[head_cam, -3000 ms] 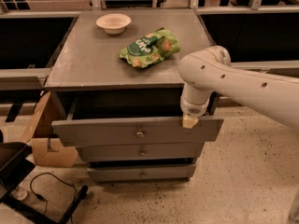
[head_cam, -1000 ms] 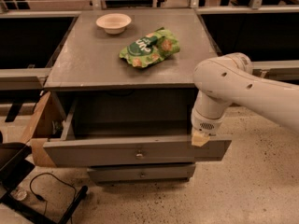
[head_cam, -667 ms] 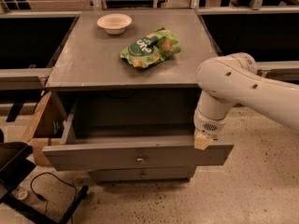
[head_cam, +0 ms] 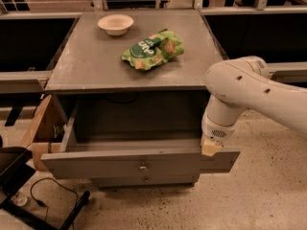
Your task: Open top drawer
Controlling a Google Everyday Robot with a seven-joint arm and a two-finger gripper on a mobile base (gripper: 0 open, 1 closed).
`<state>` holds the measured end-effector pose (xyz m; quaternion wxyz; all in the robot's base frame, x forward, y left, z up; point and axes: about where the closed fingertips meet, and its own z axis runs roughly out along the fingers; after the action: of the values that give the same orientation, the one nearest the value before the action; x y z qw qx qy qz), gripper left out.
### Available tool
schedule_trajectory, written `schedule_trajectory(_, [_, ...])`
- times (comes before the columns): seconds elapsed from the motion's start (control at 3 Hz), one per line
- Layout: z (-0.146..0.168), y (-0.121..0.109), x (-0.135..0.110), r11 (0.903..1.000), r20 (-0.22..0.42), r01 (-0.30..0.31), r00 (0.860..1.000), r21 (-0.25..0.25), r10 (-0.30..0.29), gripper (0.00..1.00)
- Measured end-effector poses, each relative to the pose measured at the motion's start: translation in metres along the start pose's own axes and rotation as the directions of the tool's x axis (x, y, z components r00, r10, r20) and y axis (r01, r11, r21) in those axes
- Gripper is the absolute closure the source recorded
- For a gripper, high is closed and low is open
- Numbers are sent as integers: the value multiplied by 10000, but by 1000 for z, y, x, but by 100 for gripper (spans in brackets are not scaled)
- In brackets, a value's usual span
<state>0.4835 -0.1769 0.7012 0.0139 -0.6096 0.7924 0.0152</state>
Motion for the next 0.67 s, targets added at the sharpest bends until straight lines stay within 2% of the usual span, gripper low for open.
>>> schedule_trajectory(0.33, [-1, 4, 3, 10000, 7, -49, 10000, -53, 49, 84])
schedule_trajectory(0.67, [-1, 4, 3, 10000, 7, -49, 10000, -53, 49, 61])
